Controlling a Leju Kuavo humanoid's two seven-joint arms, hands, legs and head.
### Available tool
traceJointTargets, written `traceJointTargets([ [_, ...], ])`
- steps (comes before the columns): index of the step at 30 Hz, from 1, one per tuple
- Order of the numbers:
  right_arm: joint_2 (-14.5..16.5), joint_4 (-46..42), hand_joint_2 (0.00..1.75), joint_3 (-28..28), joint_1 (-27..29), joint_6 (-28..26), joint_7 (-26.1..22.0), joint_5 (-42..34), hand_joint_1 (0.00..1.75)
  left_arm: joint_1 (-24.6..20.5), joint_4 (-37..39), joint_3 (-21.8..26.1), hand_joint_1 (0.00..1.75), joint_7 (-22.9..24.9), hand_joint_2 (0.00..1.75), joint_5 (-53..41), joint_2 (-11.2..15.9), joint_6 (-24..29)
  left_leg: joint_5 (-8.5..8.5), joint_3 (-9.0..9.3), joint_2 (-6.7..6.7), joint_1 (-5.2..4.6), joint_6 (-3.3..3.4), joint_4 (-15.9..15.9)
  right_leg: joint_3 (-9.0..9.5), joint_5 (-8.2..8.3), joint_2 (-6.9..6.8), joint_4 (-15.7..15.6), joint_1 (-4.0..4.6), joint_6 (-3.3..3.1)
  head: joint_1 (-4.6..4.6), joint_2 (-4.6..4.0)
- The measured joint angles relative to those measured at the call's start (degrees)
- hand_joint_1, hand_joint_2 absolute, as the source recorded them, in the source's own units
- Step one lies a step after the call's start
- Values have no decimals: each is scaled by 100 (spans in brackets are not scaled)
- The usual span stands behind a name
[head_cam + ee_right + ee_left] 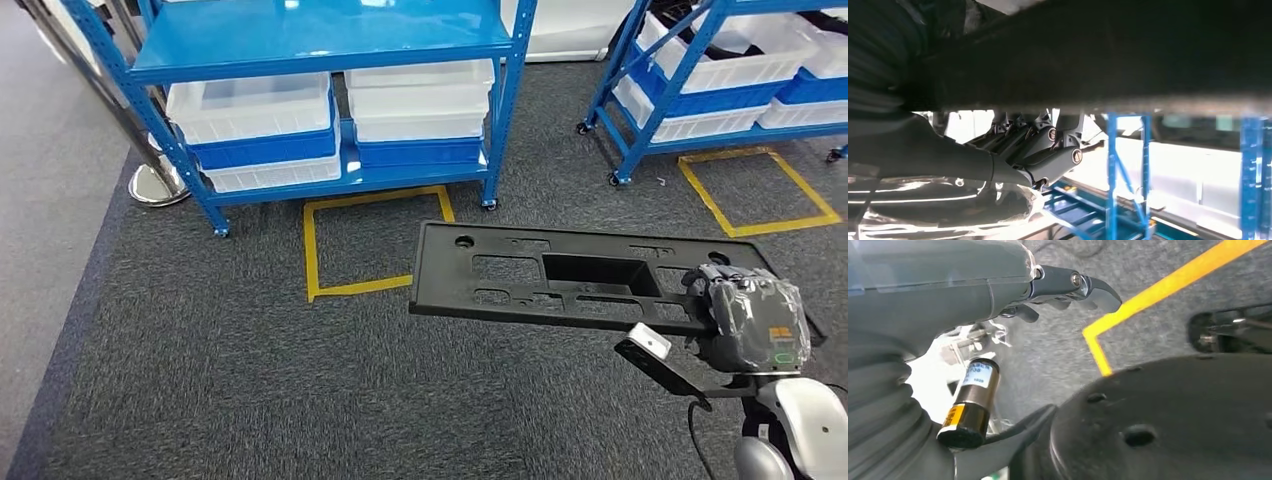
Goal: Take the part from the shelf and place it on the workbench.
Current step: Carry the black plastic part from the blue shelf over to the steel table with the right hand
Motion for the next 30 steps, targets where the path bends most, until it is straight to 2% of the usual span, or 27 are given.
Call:
traceJointTargets([
  [1, -15, -9, 175, -22, 8, -2, -3, -7, 175, -7, 1, 0, 0, -5, 175, 0, -5, 0, 14, 13, 57, -2, 7, -48, -26, 34, 76, -17, -13, 53, -1, 0],
  [2, -33, -21, 175, -44, 28, -4, -7, -11, 175, -11, 4, 0, 0, -7, 175, 1, -10, 3, 49, 24, 132, 2, 31, -81, -42, 45, 74, -22, -24, 95, -1, 0],
  [4, -75, -36, 175, -78, 42, -6, -13, -14, 175, -10, 13, 0, 0, -11, 175, 5, -19, 5, 122, 42, 294, 27, 96, -173, -148, -107, -182, 175, -10, 162, 11, 0],
  [6, -97, -40, 175, -95, 38, -6, -13, -18, 175, -5, 17, 0, 0, -13, 175, 15, -31, 5, 152, 31, 453, 23, 132, -205, -422, -474, -514, 793, -13, 219, 22, 0],
  [7, -97, -40, 175, -99, 44, -3, -18, -22, 175, -2, 17, 0, 0, -13, 175, 19, -37, 4, 154, 19, 533, 19, 134, -203, -565, -632, -575, 1142, -24, 246, 21, 0],
  [8, -98, -40, 175, -107, 58, 2, -27, -27, 175, 1, 17, 0, 0, -13, 175, 22, -42, 4, 153, 12, 615, 16, 133, -199, -647, -710, -604, 1379, -37, 269, 22, 0],
  [9, -99, -40, 175, -122, 71, 12, -38, -31, 175, 2, 17, 0, 0, -13, 175, 25, -45, 4, 151, 9, 698, 16, 130, -195, -620, -681, -624, 1408, -48, 285, 21, 0],
  [10, -101, -42, 175, -144, 79, 24, -50, -33, 175, 0, 17, 0, 0, -14, 175, 26, -53, 7, 146, 9, 775, 17, 122, -189, -471, -554, -656, 1202, -57, 294, 22, 0],
  [11, -103, -47, 175, -170, 83, 38, -57, -34, 175, -2, 17, 0, 0, -15, 175, 28, -59, 10, 136, 14, 844, 16, 107, -179, -227, -381, -736, 819, -61, 295, 22, 0],
  [13, -107, -67, 175, -217, 74, 62, -76, -34, 175, -2, 19, 0, 0, -18, 175, 31, -68, 20, 105, 25, 959, -10, 54, -156, 192, -174, -956, 109, -22, 239, 20, 0],
  [14, -108, -78, 175, -231, 70, 70, -88, -34, 175, -4, 19, 0, 0, -20, 175, 31, -68, 24, 89, 35, 1007, -24, 23, -147, 281, -149, -1019, -64, 1, 198, 19, 0],
  [15, -108, -84, 175, -239, 68, 76, -100, -34, 175, -4, 20, 0, 0, -21, 175, 32, -68, 28, 78, 47, 1057, -37, -8, -146, 287, -164, -1018, -105, 25, 154, 19, 0],
  [17, -108, -91, 175, -249, 74, 85, -114, -34, 175, -7, 21, 0, 0, -23, 175, 33, -68, 32, 49, 72, 1111, -33, -76, -140, 264, -137, -893, -122, 15, 76, 17, 0],
  [19, -107, -107, 175, -258, 58, 101, -118, -34, 175, -3, 23, 0, 0, -32, 175, 34, -68, 32, -136, -4, 890, -14, -133, 75, 253, -98, -779, -155, -13, -10, 15, 0],
  [21, -98, -119, 175, -262, 28, 128, -120, -33, 175, 2, 25, 0, 0, -42, 175, 38, -68, 28, -527, -299, 587, -1, -148, 735, 225, -71, -667, -164, -15, -67, 14, 0],
  [22, -91, -120, 175, -262, 18, 143, -121, -25, 175, 4, 26, 0, 0, -44, 175, 41, -68, 24, -690, -476, 530, -1, -144, 1114, 208, -65, -605, -158, -4, -79, 13, 0],
  [23, -83, -119, 175, -262, 14, 158, -122, -11, 175, 5, 26, 0, 0, -48, 175, 44, -68, 17, -772, -612, 504, -1, -138, 1400, 194, -61, -534, -147, 6, -85, 13, 0],
  [24, -75, -119, 175, -262, 13, 168, -119, 8, 175, 5, 26, 0, 0, -50, 175, 47, -68, 10, -735, -657, 498, -1, -127, 1487, 185, -59, -462, -134, 14, -88, 14, 0],
  [25, -69, -119, 175, -262, 11, 174, -116, 30, 175, 5, 26, 0, 0, -51, 175, 52, -68, 4, -587, -602, 486, -1, -110, 1354, 181, -59, -383, -117, 21, -88, 14, 0],
  [26, -64, -119, 175, -262, 9, 175, -112, 47, 175, 5, 26, 0, 0, -53, 175, 57, -68, 0, -373, -469, 437, -1, -87, 1047, 178, -61, -307, -102, 24, -86, 14, 0],
  [28, -58, -125, 175, -262, -11, 171, -90, 72, 175, 15, 36, 0, 0, -54, 175, 73, -63, -4, -40, -178, 150, 8, -37, 335, 142, -62, -158, -57, 36, -66, 16, 0],
  [30, -57, -145, 175, -281, -19, 154, -47, 80, 175, 21, 46, 1, 0, -53, 175, 84, -57, -9, 30, -61, -30, 2, -13, 18, 68, -39, -25, -27, 23, -2, 16, 0],
])
